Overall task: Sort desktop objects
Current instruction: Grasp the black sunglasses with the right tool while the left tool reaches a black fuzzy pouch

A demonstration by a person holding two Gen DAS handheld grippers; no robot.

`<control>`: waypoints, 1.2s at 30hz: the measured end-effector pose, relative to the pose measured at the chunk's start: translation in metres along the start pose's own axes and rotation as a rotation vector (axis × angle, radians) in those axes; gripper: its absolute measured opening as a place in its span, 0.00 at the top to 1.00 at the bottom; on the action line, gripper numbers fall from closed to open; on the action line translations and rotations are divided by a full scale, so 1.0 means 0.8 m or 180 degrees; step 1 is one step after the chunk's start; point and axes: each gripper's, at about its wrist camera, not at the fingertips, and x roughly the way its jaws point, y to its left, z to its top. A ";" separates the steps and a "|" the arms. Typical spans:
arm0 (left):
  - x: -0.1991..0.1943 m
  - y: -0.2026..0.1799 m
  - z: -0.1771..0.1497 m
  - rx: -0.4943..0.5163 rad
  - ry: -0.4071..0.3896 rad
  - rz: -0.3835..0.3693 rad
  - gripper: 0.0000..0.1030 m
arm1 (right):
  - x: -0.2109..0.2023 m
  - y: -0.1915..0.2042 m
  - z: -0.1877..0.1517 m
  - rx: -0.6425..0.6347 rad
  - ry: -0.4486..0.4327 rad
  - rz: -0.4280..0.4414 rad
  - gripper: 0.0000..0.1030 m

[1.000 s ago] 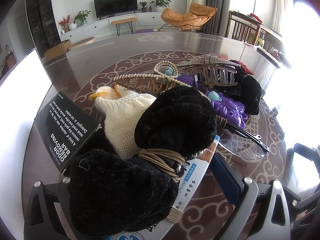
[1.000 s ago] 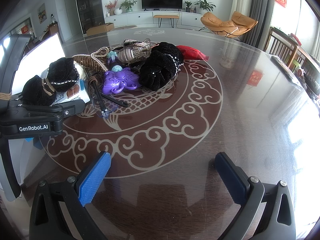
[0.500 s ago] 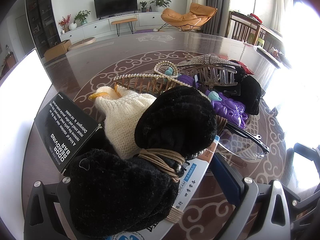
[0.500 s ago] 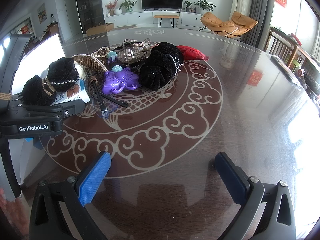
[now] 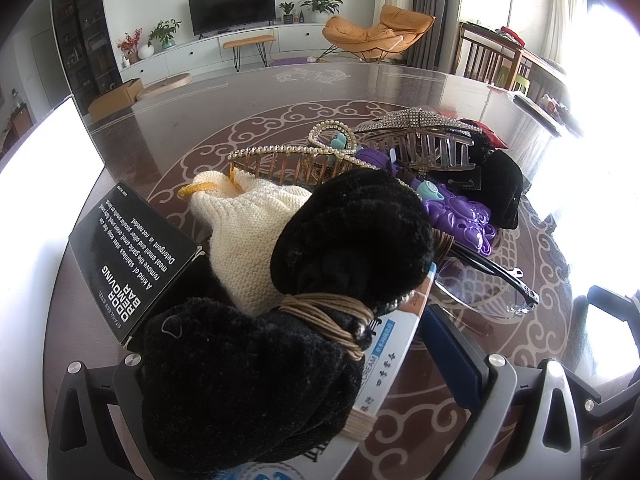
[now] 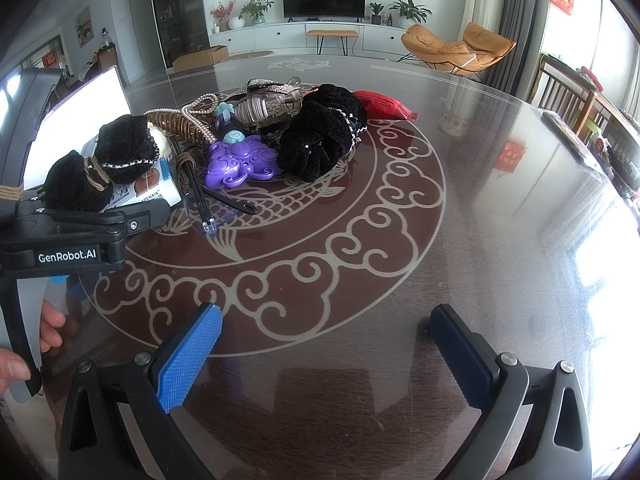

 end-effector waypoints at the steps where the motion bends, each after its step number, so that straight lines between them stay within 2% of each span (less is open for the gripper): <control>1: -0.002 0.000 -0.002 0.0004 0.0010 -0.0009 0.00 | 0.000 0.000 0.000 0.0000 0.0000 0.0000 0.00; 4: -0.013 -0.001 -0.014 -0.0027 0.0133 0.0016 0.00 | 0.000 0.000 0.000 0.0001 0.0000 0.0001 0.00; 6: -0.030 0.002 -0.037 0.0004 0.0196 -0.0005 0.00 | 0.000 -0.001 0.000 -0.0014 -0.0001 0.0012 0.00; 9: -0.062 0.023 -0.083 -0.0125 0.0164 0.0040 0.00 | -0.007 0.003 -0.002 -0.0220 0.0059 0.0192 0.00; 13: -0.095 0.062 -0.118 -0.0503 0.0087 -0.0248 0.00 | -0.044 0.029 0.013 -0.0445 -0.0249 0.0601 0.00; 15: -0.101 0.072 -0.119 -0.0600 0.0093 -0.0361 0.00 | -0.053 0.043 0.038 -0.0412 -0.0353 0.0600 0.00; 16: -0.101 0.072 -0.114 -0.0570 0.0118 -0.0455 0.00 | -0.050 0.047 0.053 -0.0381 -0.0350 0.0559 0.00; 18: -0.096 0.059 -0.105 -0.0353 0.0211 -0.0593 0.00 | -0.026 0.053 0.087 -0.0440 -0.0115 0.0577 0.00; 19: -0.093 0.052 -0.098 -0.0212 0.0210 -0.0594 0.00 | -0.013 0.057 0.100 -0.0521 0.0036 0.0663 0.04; 21: -0.087 0.036 -0.084 0.0022 0.0168 -0.0554 0.00 | 0.007 0.068 0.118 -0.0756 0.0287 0.0820 0.19; 22: -0.085 0.030 -0.079 0.0078 0.0169 -0.0514 0.00 | 0.016 0.074 0.124 -0.0856 0.0377 0.0866 0.34; 23: -0.085 0.028 -0.075 0.0076 0.0164 -0.0492 0.00 | 0.024 0.081 0.130 -0.0921 0.0473 0.0937 0.42; 25: -0.091 0.032 -0.071 -0.0005 0.0094 -0.0545 0.00 | 0.038 0.095 0.136 -0.1045 0.0628 0.1046 0.42; 27: -0.101 0.041 -0.065 -0.0084 0.0017 -0.0595 0.00 | 0.042 0.104 0.141 -0.1163 0.0593 0.1007 0.43; 28: -0.105 0.045 -0.063 -0.0084 0.0000 -0.0601 0.00 | 0.042 0.105 0.144 -0.1150 0.0601 0.0991 0.49; 29: -0.107 0.047 -0.058 -0.0064 -0.0005 -0.0593 0.00 | 0.042 0.102 0.145 -0.1107 0.0618 0.0987 0.67; 30: -0.108 0.049 -0.054 -0.0025 0.0004 -0.0573 0.00 | 0.041 0.099 0.144 -0.1074 0.0651 0.1003 0.76; 31: -0.106 0.053 -0.053 0.0019 0.0014 -0.0560 0.00 | 0.037 0.097 0.140 -0.1078 0.0698 0.1017 0.90; 36: -0.089 0.037 -0.018 0.0264 0.0057 -0.0528 0.00 | 0.012 0.080 0.090 -0.1261 0.0806 0.1024 0.91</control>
